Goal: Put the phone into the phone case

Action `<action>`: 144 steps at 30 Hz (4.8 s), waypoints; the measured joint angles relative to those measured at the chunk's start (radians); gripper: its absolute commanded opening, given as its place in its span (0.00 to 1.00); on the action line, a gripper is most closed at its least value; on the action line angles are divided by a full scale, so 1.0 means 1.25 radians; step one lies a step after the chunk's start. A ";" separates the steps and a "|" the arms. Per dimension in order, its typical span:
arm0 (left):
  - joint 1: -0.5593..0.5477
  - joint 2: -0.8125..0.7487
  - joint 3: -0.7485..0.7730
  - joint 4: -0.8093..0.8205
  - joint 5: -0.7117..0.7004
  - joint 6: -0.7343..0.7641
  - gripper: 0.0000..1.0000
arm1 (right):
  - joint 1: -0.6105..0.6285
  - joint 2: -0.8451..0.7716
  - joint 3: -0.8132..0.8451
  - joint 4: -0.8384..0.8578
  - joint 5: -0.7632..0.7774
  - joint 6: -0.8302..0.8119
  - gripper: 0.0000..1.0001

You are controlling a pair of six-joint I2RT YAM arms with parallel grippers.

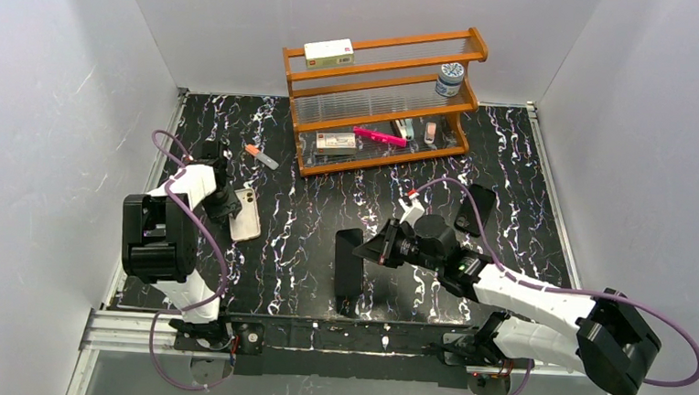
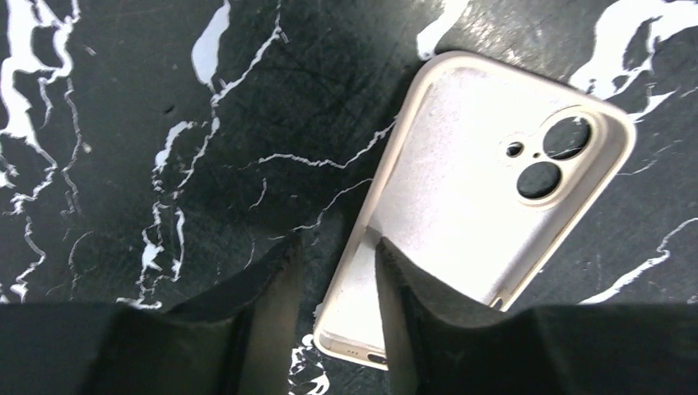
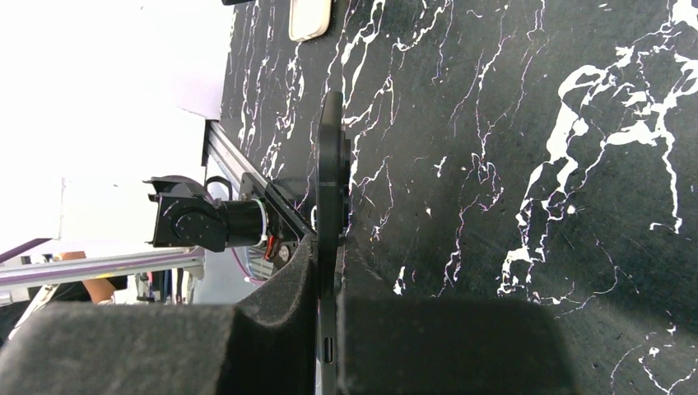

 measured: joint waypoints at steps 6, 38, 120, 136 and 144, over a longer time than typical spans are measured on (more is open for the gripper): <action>0.007 0.004 -0.001 0.016 0.033 0.006 0.13 | 0.000 -0.007 0.000 -0.028 0.014 -0.005 0.01; -0.498 -0.179 -0.117 0.102 0.163 -0.162 0.00 | -0.006 -0.164 0.068 -0.339 0.153 -0.027 0.01; -0.464 -0.155 -0.420 0.623 0.572 -0.348 0.33 | -0.152 0.494 0.092 0.255 -0.181 0.065 0.02; -0.482 -0.197 -0.432 0.613 0.552 -0.367 0.31 | -0.144 0.422 0.180 -0.055 -0.086 -0.026 0.38; -0.482 -0.215 -0.432 0.599 0.533 -0.367 0.32 | -0.144 0.399 0.195 -0.148 -0.080 -0.070 0.39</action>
